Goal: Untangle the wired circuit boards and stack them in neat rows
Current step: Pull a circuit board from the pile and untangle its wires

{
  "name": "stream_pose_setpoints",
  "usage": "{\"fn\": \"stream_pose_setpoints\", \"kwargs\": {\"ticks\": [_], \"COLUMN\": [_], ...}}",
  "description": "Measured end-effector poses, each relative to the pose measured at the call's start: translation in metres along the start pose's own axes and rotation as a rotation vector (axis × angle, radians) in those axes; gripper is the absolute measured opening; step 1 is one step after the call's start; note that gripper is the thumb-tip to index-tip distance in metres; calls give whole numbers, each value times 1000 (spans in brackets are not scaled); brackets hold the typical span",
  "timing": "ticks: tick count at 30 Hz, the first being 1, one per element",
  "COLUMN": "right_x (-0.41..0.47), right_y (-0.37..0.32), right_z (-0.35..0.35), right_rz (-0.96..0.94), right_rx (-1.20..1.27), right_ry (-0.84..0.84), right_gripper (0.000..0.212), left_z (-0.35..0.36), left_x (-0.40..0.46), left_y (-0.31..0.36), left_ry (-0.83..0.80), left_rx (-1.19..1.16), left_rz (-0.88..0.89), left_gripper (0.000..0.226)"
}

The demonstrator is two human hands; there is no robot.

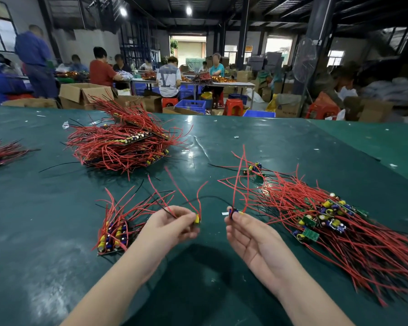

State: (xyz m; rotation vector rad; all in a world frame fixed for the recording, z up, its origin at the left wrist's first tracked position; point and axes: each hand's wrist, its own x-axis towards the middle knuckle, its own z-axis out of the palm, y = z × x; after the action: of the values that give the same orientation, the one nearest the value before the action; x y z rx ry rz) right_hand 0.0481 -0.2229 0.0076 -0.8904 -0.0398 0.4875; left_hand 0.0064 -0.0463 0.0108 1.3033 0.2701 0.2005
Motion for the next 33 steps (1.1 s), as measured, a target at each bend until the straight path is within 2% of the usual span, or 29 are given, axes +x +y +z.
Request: {"fn": "stream_pose_setpoints", "kwargs": {"ticks": [2,4,5,6,9,11,13,15,16,19,23,27,33], "right_x": [1,1,0,0,-2,-2,-2,-2,-2,-4,-5,-6,-13], "right_y": [2,3,3,3,5,7,7,8,10,16,20,21,22], "right_z": [1,2,3,3,7,9,10,11,11,14,15,16,13], "right_rz": [-40,-90,-112,-130,-175,-220,-274,-324,-343,-358,-352,-422,-419], "right_rx": [-44,-86,-113,-143,-231,-279,-348,-435,-486,-598,-636,-678,-642], "right_ry": [16,16,12,7,1,4,12,11,2,-43,-33,11,19], "right_gripper": [27,34,36,35,31,22,13,13,14,16,17,22,33], "left_z": [-5,-11,-13,-14,-14,-10,-2,6,8,9,6,7,15], "left_x": [1,0,-2,-3,-5,-8,-13,-17,-17,-15,-13,-12,-14], "left_y": [-6,-11,-12,-12,-8,-4,-2,0,0,0,0,-2,-6], "left_ry": [93,147,177,217,277,186,38,-94,-119,-109,-20,27,34], "left_rx": [512,1085,1231,1256,1141,1026,751,460,400,464,531,515,306], "left_rz": [150,307,380,426,559,628,567,449,448,562,612,557,409], "left_gripper": [9,37,50,58,58,45,32,28,25,13,21,16,11]}}
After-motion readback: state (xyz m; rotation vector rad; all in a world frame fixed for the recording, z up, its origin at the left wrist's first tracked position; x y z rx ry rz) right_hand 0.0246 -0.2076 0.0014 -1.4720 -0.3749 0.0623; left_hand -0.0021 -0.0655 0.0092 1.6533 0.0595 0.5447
